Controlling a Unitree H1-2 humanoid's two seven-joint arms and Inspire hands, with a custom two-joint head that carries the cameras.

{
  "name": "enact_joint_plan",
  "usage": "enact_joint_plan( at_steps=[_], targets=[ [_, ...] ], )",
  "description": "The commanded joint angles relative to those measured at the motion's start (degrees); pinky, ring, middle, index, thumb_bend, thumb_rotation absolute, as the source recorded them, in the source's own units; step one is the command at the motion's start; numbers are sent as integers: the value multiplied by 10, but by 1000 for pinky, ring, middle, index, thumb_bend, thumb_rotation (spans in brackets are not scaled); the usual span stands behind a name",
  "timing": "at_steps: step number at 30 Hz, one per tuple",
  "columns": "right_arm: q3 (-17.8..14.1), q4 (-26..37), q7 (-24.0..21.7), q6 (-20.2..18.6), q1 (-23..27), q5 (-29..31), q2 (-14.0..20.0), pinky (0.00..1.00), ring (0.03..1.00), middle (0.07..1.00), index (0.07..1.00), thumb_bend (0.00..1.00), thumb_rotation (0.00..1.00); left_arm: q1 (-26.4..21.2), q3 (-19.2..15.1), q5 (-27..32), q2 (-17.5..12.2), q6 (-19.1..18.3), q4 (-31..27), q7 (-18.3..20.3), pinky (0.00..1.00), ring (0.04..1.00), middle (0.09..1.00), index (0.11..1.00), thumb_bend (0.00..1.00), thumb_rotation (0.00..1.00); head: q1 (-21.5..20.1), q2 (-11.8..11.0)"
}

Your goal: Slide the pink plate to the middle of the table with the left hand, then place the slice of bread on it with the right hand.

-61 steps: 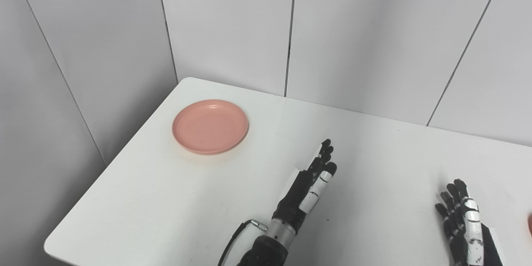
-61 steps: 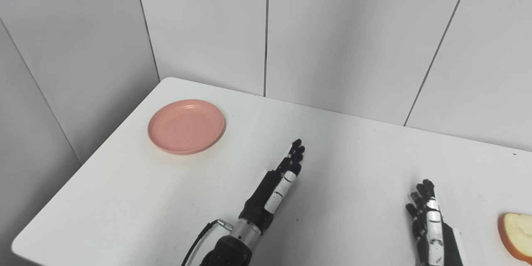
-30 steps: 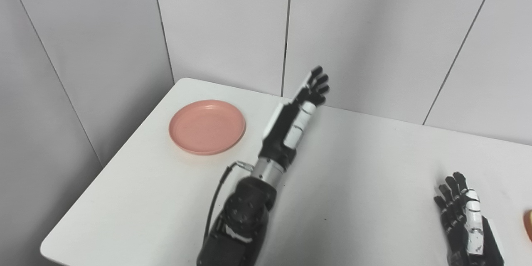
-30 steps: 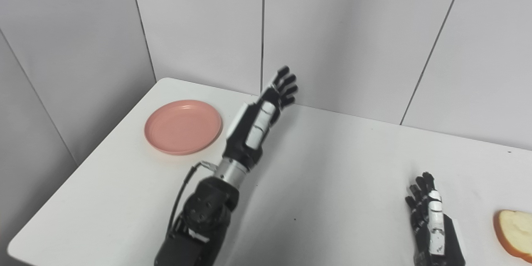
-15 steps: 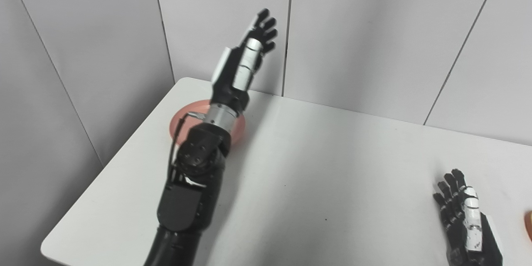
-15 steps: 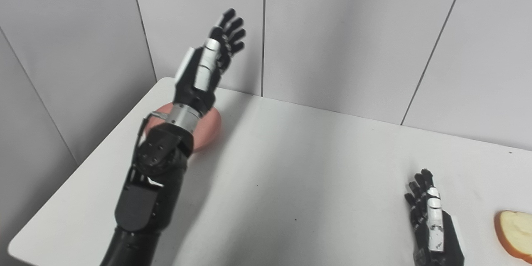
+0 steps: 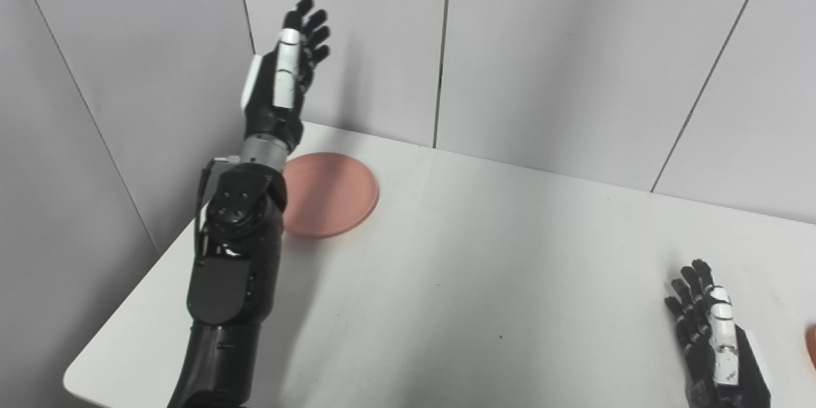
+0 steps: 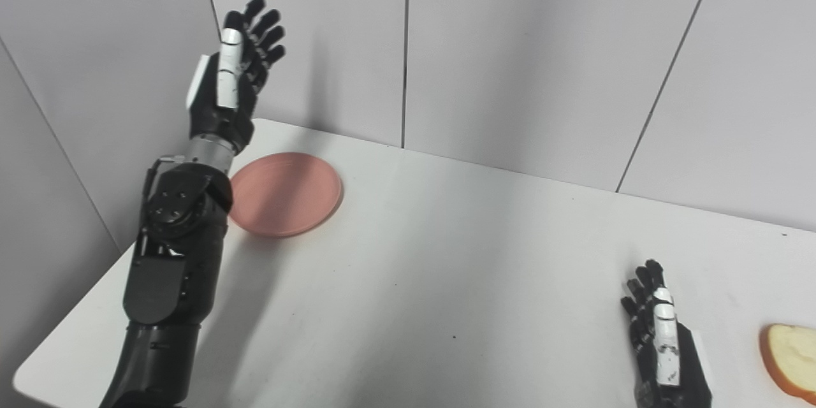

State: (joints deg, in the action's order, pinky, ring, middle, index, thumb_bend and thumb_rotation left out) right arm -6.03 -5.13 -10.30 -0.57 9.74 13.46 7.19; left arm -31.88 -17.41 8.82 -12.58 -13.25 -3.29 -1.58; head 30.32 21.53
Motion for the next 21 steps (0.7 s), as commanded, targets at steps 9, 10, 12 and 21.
enact_joint_plan(
  at_steps=[9,10,12,21],
  targets=[
    [-1,-27,-7,24,-11,7,-5,1000,1000,1000,1000,248,1000,-12,-43,26,-41,53,60,-5,926,940,933,930,655,1000,2,-5],
    [0,-26,-6,24,-11,4,-4,1000,1000,1000,1000,234,1000,-12,-46,29,-43,57,68,-5,930,944,937,931,656,1000,3,-8],
    [0,-27,-8,24,-11,4,-3,1000,1000,1000,1000,227,1000,-11,-53,37,-46,59,78,-4,935,948,940,934,656,1000,4,-9],
    [0,-34,-17,25,-10,12,2,1000,1000,1000,1000,193,1000,-7,-87,80,-58,46,111,-5,957,966,963,960,650,1000,7,-9]
  ],
)
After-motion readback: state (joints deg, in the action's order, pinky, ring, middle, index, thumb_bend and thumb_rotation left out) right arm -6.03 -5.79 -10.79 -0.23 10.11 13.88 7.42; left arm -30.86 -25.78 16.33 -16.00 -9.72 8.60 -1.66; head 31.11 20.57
